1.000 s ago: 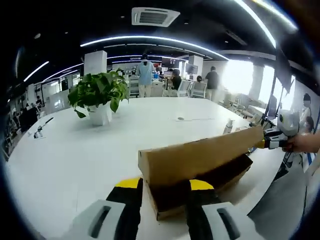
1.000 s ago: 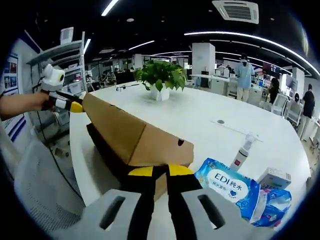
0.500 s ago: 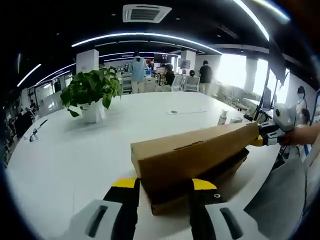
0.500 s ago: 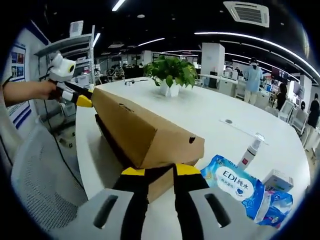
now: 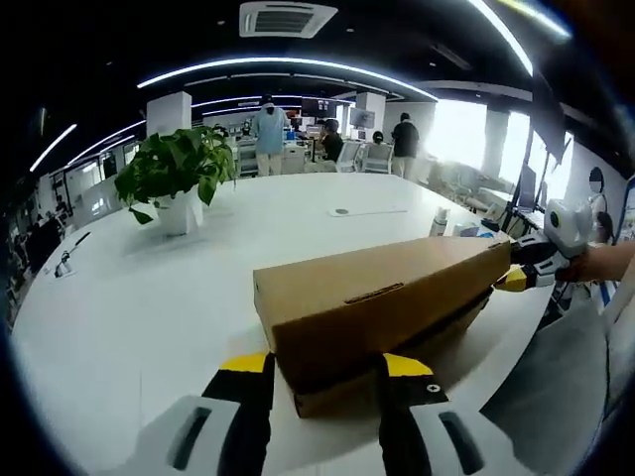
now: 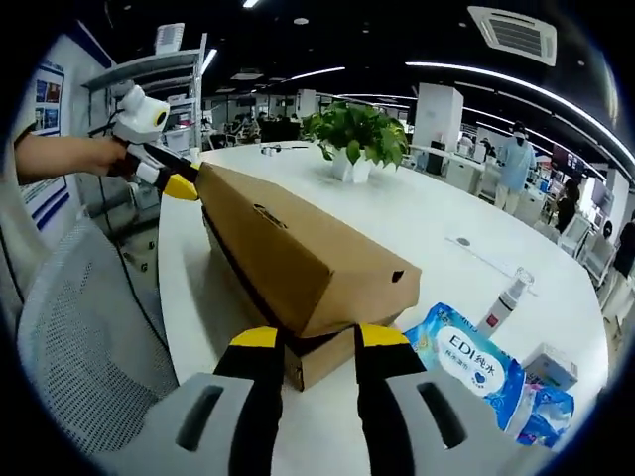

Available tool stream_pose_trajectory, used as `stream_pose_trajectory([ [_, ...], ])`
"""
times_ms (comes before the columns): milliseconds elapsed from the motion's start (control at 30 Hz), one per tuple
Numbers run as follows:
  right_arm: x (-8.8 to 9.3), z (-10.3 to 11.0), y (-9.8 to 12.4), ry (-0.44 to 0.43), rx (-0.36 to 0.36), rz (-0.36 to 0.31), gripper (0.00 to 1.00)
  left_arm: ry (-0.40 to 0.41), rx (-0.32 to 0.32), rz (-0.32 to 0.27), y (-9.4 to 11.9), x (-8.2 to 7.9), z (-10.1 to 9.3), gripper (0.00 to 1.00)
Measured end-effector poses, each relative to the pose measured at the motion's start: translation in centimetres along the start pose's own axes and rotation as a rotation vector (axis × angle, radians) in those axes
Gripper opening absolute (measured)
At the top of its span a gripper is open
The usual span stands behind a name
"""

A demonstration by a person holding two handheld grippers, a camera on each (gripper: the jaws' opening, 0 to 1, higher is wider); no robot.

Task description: Operate the shoe box by opening the lid, removing the specified soft item, and placing it in the target area until the item is outside and the box remains undamaged.

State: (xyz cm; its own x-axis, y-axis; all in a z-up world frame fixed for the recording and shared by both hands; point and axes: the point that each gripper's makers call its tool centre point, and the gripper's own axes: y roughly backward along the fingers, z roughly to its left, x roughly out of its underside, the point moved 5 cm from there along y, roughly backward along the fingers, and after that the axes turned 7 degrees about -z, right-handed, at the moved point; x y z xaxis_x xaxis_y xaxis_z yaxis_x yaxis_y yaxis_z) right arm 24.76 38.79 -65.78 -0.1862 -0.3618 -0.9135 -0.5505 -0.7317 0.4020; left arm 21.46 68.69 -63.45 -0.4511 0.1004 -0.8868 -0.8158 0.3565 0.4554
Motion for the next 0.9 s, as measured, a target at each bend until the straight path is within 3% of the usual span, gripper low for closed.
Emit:
stream_pose_trajectory([
  [533,0.9,0.9,-0.2,-0.005,-0.025,0.041,0.27,0.046,-0.006,0.049,-0.8,2.1,0.0,0.41],
  [900,1.8,0.9,-0.6,-0.024,-0.017,0.072,0.26,0.024,-0.008,0.095,-1.6,3.2,-0.2,0.42],
])
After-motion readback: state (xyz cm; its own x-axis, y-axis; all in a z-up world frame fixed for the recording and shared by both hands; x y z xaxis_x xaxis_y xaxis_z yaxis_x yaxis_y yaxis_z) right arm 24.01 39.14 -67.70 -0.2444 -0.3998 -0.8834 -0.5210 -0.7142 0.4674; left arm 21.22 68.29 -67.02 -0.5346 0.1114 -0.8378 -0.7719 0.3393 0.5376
